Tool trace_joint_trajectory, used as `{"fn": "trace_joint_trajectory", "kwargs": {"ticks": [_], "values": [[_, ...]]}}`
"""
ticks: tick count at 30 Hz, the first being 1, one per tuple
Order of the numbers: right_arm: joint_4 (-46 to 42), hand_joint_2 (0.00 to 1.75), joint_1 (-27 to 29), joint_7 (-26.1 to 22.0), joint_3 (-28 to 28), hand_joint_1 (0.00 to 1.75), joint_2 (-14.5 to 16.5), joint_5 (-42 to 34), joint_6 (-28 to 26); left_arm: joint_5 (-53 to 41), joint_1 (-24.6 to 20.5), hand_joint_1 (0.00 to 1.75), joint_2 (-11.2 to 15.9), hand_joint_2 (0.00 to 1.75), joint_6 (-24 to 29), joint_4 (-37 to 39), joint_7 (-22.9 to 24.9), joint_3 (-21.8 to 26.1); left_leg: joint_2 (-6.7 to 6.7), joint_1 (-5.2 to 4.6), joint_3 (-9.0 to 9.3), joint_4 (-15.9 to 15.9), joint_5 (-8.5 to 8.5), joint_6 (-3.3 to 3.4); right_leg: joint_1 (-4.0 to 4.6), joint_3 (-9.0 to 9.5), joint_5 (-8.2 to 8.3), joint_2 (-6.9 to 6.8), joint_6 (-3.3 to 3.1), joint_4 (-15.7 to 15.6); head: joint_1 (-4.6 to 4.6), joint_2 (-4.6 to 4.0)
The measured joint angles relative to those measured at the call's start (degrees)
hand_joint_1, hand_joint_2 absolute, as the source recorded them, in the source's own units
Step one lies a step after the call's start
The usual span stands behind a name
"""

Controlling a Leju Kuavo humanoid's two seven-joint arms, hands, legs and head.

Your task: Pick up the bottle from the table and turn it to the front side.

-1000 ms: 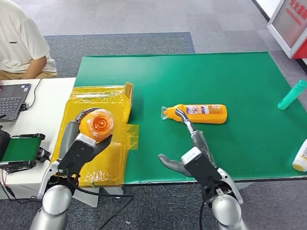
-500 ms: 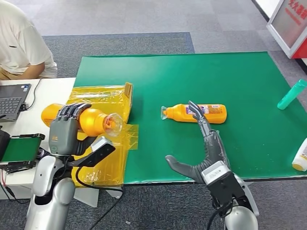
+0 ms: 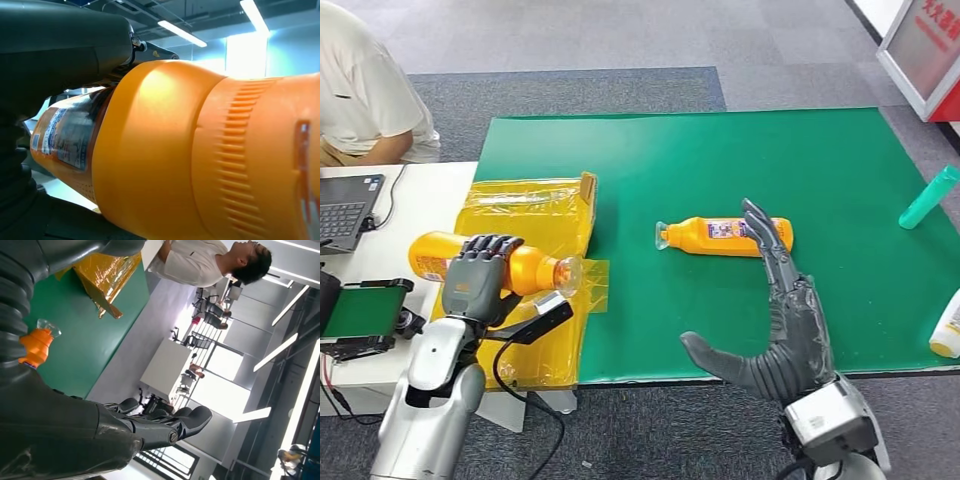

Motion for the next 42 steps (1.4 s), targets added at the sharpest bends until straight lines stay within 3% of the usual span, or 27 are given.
{"fn": "trace_joint_trajectory", "kwargs": {"ticks": [20,24,42], "values": [[-3.9,1.75,1.2,-1.6,-1.0,0.0,-0.4,-0.5,0.1,-0.6,-0.6,1.75,-0.1,1.75,0.0,10.7,3.1,0.6,0.0,0.0,-0.01,0.0,0.0,0.0,0.0,-0.01,0.0,0.0,0.0,0.0,0.0,-0.01],[-4.8,1.75,1.8,-2.0,-1.4,0.0,-0.4,-0.4,0.1,-0.6,-0.8,0.0,-0.1,1.75,0.9,11.7,4.6,0.6,0.0,0.0,-0.01,0.0,-0.01,0.0,0.0,-0.01,0.0,0.0,0.0,0.0,0.01,-0.01],[-8.1,1.75,3.9,-3.6,-4.8,0.0,-0.4,0.1,-0.8,-0.6,-1.4,0.0,-0.2,1.75,1.0,12.5,5.5,1.3,0.0,0.0,-0.01,0.0,0.0,0.0,0.0,0.02,0.0,0.0,0.0,0.0,0.0,0.0]]}}
